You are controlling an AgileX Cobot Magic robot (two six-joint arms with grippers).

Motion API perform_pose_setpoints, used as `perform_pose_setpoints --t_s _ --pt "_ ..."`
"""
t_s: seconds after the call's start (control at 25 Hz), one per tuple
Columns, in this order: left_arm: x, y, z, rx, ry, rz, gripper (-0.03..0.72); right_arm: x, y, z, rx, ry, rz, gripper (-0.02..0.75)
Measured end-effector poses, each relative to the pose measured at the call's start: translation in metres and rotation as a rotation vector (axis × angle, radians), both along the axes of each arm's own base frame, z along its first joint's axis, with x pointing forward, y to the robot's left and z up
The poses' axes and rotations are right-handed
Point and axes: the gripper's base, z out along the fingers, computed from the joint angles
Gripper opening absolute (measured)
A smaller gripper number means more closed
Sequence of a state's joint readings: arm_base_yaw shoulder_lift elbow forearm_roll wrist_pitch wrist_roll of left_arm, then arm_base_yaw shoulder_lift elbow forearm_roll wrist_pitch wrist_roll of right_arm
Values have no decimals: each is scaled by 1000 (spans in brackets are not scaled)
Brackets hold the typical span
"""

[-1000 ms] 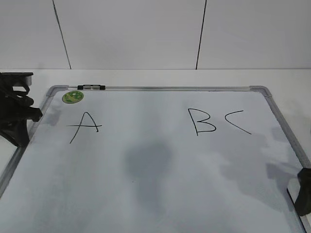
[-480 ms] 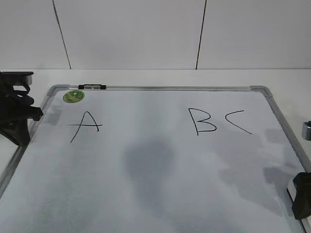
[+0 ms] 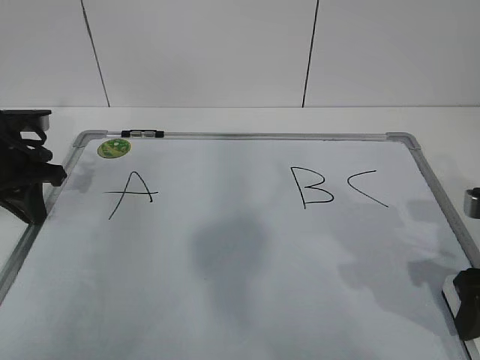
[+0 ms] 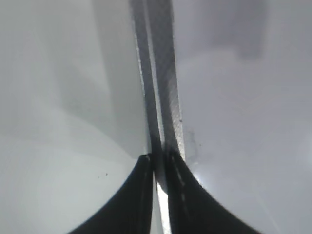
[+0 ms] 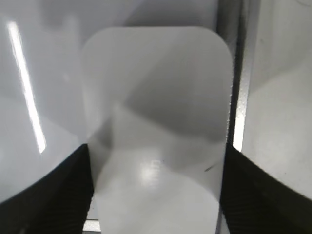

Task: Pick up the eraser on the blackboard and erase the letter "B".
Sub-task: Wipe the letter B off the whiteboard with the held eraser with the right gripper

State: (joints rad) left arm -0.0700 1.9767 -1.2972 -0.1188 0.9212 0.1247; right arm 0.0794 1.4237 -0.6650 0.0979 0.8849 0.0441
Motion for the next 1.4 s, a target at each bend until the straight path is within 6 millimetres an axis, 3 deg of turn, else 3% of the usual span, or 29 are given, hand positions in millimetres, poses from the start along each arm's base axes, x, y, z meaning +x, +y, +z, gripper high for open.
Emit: perform_pose_setpoints --t_s 0.56,1.04,1.24,1.4 --pt "1 0 0 0 -6 1 49 1 0 0 0 -5 6 530" --pt "1 0 0 0 -7 1 49 8 1 15 2 22 14 529" --pt "0 -1 1 -16 10 11 48 13 1 29 -8 42 28 529" --pt "-2 -2 1 -35 31 24 48 28 2 52 -8 -18 34 529"
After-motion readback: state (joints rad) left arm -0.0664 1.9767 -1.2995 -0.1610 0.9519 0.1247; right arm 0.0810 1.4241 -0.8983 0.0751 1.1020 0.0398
